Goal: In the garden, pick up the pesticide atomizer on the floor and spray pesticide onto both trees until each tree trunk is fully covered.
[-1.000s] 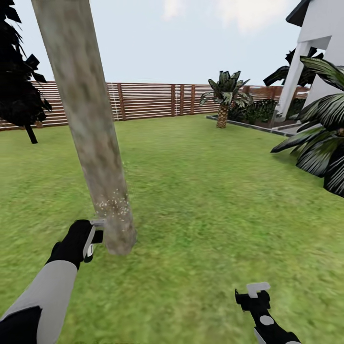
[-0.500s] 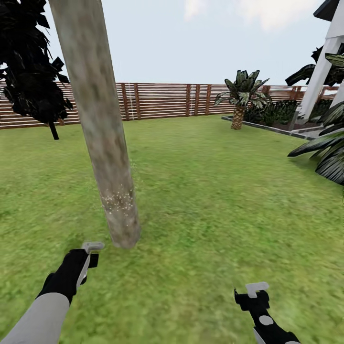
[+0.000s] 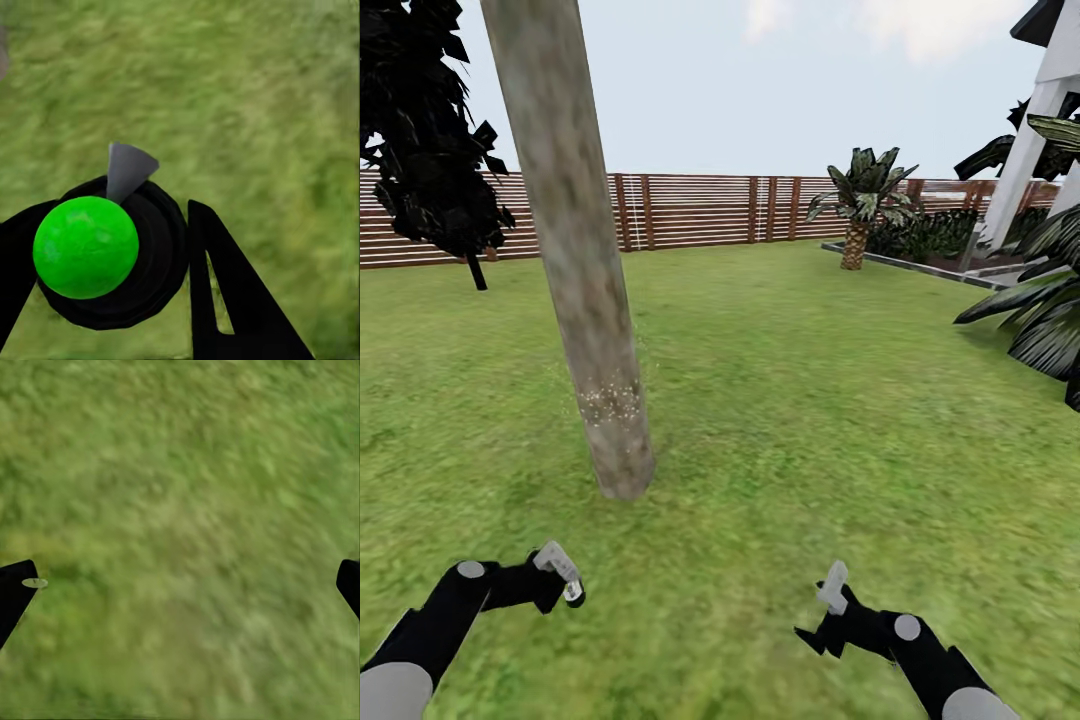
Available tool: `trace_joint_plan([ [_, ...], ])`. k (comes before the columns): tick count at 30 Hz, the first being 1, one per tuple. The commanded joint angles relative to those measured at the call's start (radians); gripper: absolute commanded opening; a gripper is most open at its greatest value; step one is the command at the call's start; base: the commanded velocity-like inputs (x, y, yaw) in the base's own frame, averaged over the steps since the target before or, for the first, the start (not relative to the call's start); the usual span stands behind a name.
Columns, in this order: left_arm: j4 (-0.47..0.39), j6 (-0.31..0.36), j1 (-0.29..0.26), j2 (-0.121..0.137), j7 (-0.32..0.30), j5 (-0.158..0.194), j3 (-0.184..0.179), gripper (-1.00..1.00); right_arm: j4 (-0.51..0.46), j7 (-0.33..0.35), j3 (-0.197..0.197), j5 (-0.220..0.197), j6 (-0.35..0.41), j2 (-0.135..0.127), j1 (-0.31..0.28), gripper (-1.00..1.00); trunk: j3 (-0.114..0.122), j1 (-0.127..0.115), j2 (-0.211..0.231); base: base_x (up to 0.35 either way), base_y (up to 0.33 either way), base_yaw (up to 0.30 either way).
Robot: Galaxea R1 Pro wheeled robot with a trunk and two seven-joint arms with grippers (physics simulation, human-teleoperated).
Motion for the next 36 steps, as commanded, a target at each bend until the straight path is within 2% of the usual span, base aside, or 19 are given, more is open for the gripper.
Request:
trace_joint_plan([
  [1, 0.004, 0.016, 0.005, -0.007, -0.001, -0.008, -0.002, -1.0, -0.006, 0.01, -0.003, 0.016, -0.008, 0.007, -0.002, 1.0, -0.001, 0.0, 0.0, 0.0, 0.0, 0.0],
  [3, 0.014, 0.028, 0.017, -0.013, 0.007, -0.007, -0.002, -1.0, -0.007, 0.01, -0.014, 0.01, -0.007, 0.018, -0.003, 1.0, -0.001, 0.0, 0.0, 0.0, 0.0, 0.0],
  [7, 0.02, 0.035, 0.036, -0.007, -0.015, 0.002, 0.02, -1.0, 0.004, 0.003, -0.026, 0.008, -0.007, 0.04, -0.003, 1.0, -0.001, 0.0, 0.0, 0.0, 0.0, 0.0],
  [10, 0.034, 0.03, 0.036, -0.013, -0.018, 0.0, 0.016, -1.0, 0.005, 0.004, -0.025, 0.009, -0.007, 0.043, -0.003, 1.0, -0.001, 0.0, 0.0, 0.0, 0.0, 0.0],
  [13, 0.036, 0.018, 0.032, -0.027, -0.02, -0.003, 0.004, -1.0, 0.004, 0.005, -0.012, 0.013, -0.007, 0.049, -0.004, 1.0, -0.001, 0.0, 0.0, 0.0, 0.0, 0.0],
  [18, 0.037, -0.009, 0.032, -0.033, -0.026, -0.003, -0.024, -1.0, -0.011, 0.018, 0.016, 0.011, -0.007, 0.057, -0.006, 1.0, -0.001, 0.0, 0.0, 0.0, 0.0, 0.0],
  [25, 0.038, -0.046, 0.029, -0.071, -0.027, -0.007, -0.063, -1.0, -0.05, 0.058, 0.056, 0.01, -0.007, 0.096, -0.007, 1.0, -0.001, 0.0, 0.0, 0.0, 0.0, 0.0],
  [26, 0.038, -0.047, 0.029, -0.086, -0.027, -0.007, -0.338, -1.0, -0.091, 0.216, 0.155, 0.011, -0.007, 0.105, -0.007, 1.0, -0.001, 0.0, 0.0, 0.0, 0.0, 0.0],
  [28, 0.038, -0.044, 0.029, -0.1, -0.027, -0.007, -0.385, -1.0, -0.104, 0.245, 0.155, 0.011, -0.007, 0.113, -0.008, 1.0, -0.001, 0.0, 0.0, 0.0, 0.0, 0.0],
  [32, 0.038, -0.039, 0.029, -0.119, -0.027, -0.007, -0.448, -1.0, -0.153, 0.305, 0.155, 0.01, -0.005, 0.117, -0.008, 1.0, -0.001, 0.0, 0.0, 0.0, 0.0, 0.0],
  [33, 0.038, -0.039, 0.029, -0.12, -0.027, -0.007, -0.457, -1.0, -0.16, 0.311, 0.154, 0.009, -0.004, 0.118, -0.008, -1.0, -0.001, 0.0, 0.0, 0.0, 0.0, 0.0],
  [36, 0.038, -0.039, 0.029, -0.126, -0.027, -0.012, -0.479, -1.0, -0.174, 0.326, 0.154, 0.008, -0.003, 0.13, -0.008, -1.0, -0.001, 0.0, 0.0, 0.0, 0.0, 0.0],
])
